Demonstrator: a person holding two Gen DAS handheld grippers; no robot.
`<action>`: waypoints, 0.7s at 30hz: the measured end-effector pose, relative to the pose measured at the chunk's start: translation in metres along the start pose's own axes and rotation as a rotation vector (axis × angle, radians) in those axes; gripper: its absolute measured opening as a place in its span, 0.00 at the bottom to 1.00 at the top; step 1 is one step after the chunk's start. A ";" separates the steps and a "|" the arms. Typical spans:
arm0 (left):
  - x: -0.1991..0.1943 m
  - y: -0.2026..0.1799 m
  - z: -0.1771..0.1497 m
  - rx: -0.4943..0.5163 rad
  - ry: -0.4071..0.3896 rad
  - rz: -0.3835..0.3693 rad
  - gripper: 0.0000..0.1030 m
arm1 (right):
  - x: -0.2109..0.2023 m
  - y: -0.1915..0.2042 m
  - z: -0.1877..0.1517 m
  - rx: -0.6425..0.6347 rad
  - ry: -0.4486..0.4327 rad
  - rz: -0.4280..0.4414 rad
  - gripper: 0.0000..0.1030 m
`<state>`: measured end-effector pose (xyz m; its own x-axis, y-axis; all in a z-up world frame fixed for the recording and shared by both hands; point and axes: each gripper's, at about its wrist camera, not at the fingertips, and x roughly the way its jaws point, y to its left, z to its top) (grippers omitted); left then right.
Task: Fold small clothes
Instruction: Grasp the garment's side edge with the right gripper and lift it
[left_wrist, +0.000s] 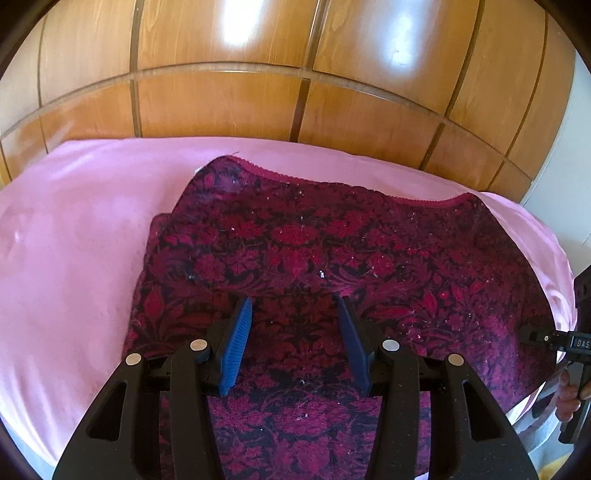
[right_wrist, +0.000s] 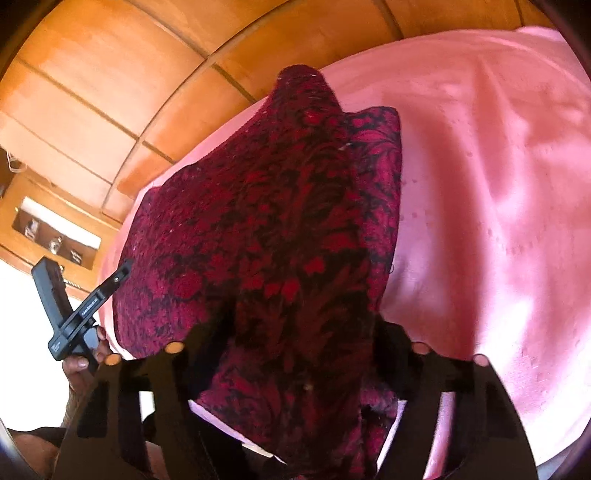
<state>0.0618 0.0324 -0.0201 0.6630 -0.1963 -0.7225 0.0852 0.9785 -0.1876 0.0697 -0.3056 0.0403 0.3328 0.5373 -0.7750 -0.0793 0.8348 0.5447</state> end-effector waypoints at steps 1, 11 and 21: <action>0.001 0.001 0.000 -0.003 0.002 -0.005 0.46 | 0.000 0.006 0.001 -0.007 0.004 0.000 0.55; 0.004 0.015 -0.001 -0.048 0.012 -0.083 0.46 | -0.025 0.058 0.020 -0.051 -0.045 0.049 0.29; 0.000 0.034 -0.004 -0.119 0.004 -0.157 0.44 | -0.036 0.101 0.035 -0.115 -0.109 0.120 0.25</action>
<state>0.0618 0.0652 -0.0291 0.6452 -0.3463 -0.6810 0.0986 0.9216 -0.3753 0.0829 -0.2447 0.1351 0.4138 0.6230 -0.6638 -0.2290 0.7770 0.5864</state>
